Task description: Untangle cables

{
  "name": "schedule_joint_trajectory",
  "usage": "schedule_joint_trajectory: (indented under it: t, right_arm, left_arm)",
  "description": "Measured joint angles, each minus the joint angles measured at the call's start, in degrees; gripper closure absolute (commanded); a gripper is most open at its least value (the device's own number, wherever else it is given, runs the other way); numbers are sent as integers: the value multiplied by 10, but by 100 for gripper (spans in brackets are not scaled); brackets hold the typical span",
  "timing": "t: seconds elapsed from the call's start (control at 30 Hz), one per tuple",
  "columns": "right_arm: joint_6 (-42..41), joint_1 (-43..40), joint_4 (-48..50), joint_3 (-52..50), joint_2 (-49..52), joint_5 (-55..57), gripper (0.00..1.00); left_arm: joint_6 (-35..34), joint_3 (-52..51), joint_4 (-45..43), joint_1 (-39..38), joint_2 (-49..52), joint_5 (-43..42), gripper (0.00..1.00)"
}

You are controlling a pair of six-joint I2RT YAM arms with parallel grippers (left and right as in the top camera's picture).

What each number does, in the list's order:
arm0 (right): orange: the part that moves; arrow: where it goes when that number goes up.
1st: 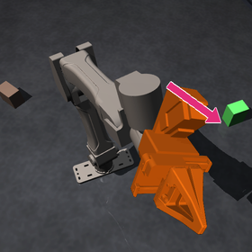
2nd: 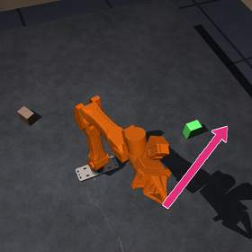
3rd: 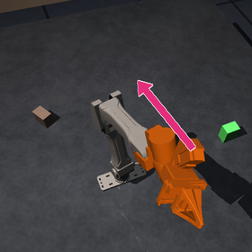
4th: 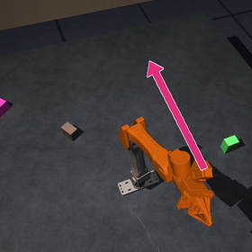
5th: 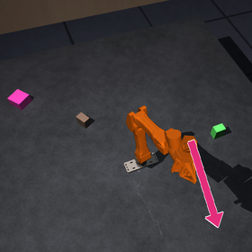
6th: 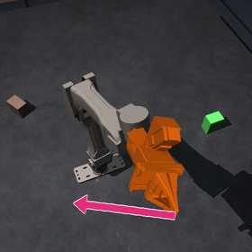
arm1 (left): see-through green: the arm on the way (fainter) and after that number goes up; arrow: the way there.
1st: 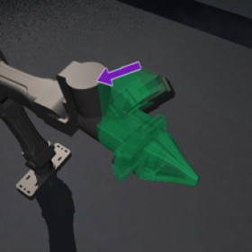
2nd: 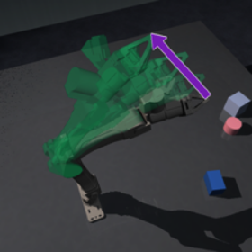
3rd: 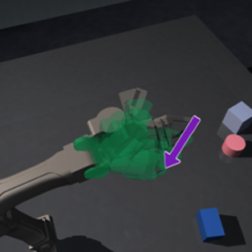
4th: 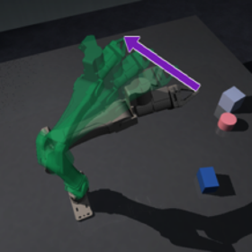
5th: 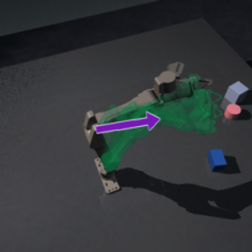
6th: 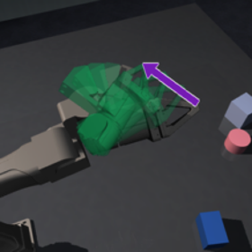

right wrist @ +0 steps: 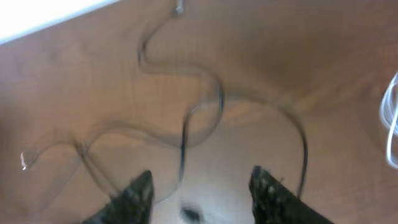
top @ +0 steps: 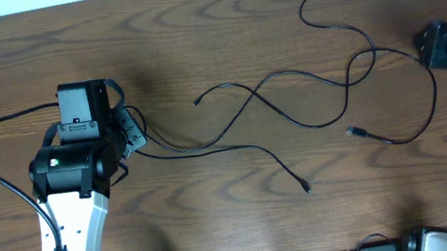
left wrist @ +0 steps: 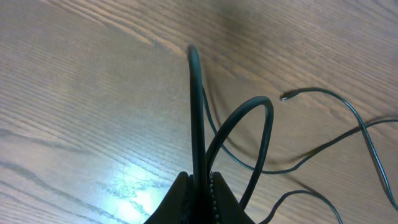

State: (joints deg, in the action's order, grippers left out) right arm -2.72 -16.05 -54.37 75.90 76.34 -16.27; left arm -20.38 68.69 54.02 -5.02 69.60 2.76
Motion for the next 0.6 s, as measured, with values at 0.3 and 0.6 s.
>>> schedule_joint_trajectory:
  t: [0.3, 0.6]
  right_arm:
    - [-16, 118, -60, 1, 186, 18, 45]
    - [-105, 142, 132, -1, 276, 54, 50]
  left_arm:
    - [-2, 0, 62, 0, 56, 2, 92]
    - [-4, 0, 63, 0, 93, 1, 92]
